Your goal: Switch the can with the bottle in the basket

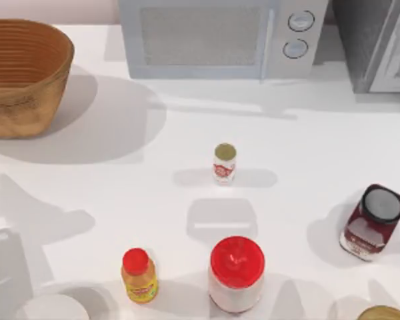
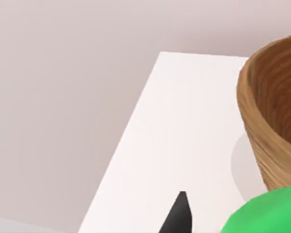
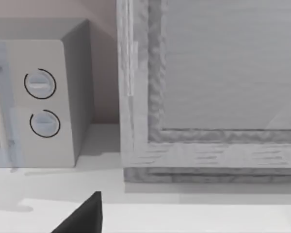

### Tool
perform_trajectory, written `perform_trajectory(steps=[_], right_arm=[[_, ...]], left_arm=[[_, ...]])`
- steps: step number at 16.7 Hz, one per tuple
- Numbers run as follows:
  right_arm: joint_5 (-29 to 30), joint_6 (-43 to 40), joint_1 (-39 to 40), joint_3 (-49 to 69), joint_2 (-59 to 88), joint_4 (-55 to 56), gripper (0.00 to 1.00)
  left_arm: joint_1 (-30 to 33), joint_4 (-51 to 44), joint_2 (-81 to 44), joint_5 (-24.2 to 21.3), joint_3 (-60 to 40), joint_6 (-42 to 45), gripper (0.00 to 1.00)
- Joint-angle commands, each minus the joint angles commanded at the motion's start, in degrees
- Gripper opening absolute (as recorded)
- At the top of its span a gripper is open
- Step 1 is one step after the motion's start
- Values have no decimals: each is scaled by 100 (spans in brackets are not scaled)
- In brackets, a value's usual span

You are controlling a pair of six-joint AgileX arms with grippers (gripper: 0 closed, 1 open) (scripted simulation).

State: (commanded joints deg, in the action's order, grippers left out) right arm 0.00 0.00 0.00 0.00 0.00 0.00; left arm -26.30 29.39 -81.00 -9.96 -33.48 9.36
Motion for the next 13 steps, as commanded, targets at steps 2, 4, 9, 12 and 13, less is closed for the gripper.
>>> perform_trajectory(steps=[2,4,9,12,13], right_arm=[[0,0,0,0,0,0,100],[0,0,0,0,0,0,100],[0,0,0,0,0,0,100],[0,0,0,0,0,0,100],[0,0,0,0,0,0,100]], left_arm=[[150,-750,83,-2,-771,-1,0],[437,-1506,74,32,-1585,-48,0],[1359,-3189,-238,210,-3414,-305,0],[1819,-3853,-508,293,-4098,-469,0],[1917,-3978,-575,307,-4225,-506,0]])
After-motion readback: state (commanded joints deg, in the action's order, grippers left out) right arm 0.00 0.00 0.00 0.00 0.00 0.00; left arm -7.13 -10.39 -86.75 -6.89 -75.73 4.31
